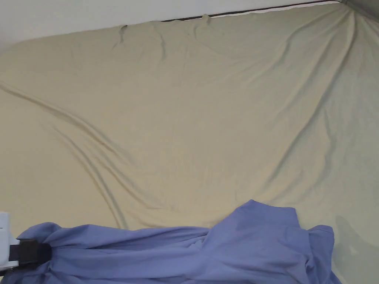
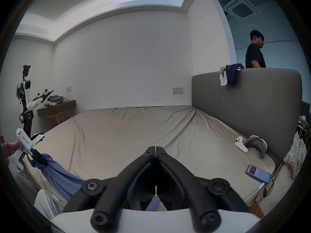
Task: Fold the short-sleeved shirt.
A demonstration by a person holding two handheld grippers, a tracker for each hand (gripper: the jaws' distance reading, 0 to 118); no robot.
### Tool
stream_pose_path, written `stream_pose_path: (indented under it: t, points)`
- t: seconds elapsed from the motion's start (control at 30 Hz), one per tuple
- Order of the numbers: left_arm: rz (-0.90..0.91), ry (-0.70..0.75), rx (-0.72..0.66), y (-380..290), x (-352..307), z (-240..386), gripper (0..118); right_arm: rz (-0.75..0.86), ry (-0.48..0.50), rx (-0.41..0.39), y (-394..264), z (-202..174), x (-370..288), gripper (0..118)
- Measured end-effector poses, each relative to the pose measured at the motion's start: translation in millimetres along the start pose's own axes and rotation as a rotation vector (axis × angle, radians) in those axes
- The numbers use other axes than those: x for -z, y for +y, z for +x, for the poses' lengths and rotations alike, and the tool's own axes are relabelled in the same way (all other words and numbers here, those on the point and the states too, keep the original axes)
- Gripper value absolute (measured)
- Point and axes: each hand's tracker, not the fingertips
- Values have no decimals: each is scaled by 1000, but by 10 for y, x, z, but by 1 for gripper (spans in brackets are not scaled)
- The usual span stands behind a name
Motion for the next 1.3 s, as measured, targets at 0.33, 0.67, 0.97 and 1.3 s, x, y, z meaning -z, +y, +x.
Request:
stream_pose_path:
  t: [0.33,0.67,0.97,1.3]
  points:
    - [-33,-182,266,-99,50,1486,9,5,-5,56,-66,219,-63,0]
    - [-117,-292,384,-185,625,2389,9,3,-45,72,-93,391,-149,0]
    - [103,-341,346,-433,98,2099,104,-4,-45,65,-155,454,-164,0]
    - [813,-28,61,-1064,-1163,1658,0,9,-3,51,-140,288,-165,0]
